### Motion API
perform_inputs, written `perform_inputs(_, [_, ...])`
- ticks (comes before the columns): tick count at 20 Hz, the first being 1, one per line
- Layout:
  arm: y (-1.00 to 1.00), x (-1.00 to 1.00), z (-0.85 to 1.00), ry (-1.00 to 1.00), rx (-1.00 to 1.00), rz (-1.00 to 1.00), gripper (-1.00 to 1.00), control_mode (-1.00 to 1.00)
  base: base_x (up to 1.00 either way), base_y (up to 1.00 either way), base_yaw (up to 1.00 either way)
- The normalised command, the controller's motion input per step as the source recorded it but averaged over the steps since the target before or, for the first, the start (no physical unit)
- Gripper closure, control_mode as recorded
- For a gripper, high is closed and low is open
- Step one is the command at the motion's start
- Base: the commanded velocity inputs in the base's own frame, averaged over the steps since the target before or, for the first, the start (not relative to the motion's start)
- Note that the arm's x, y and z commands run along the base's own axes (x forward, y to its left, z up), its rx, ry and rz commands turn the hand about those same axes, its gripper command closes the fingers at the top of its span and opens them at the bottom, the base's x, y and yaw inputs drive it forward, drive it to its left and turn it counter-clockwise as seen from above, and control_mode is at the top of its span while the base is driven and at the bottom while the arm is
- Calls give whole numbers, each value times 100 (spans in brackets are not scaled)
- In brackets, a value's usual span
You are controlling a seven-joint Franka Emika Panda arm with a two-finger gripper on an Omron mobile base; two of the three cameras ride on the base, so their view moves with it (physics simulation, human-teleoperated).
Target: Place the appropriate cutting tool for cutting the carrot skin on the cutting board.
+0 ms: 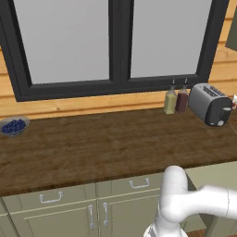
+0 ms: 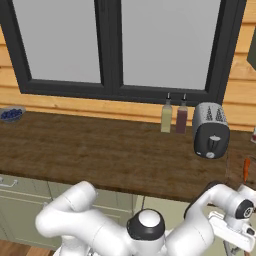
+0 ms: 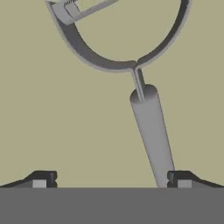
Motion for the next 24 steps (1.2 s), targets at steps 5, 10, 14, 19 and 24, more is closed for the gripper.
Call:
perform_inputs(5, [-4, 17, -41, -18, -4, 4, -100, -100, 0, 0, 0])
perform_inputs(10, [-5, 20, -37, -11, -6, 6, -100, -100, 0, 0, 0])
perform_inputs(14, [-7, 13, -48, -5, -3, 9, -100, -100, 0, 0, 0])
perform_inputs(19, [4, 4, -83, 1, 0, 10, 100, -100, 0, 0, 0])
perform_inputs(24, [47, -16, -67, 0, 0, 8, 100, -100, 0, 0, 0])
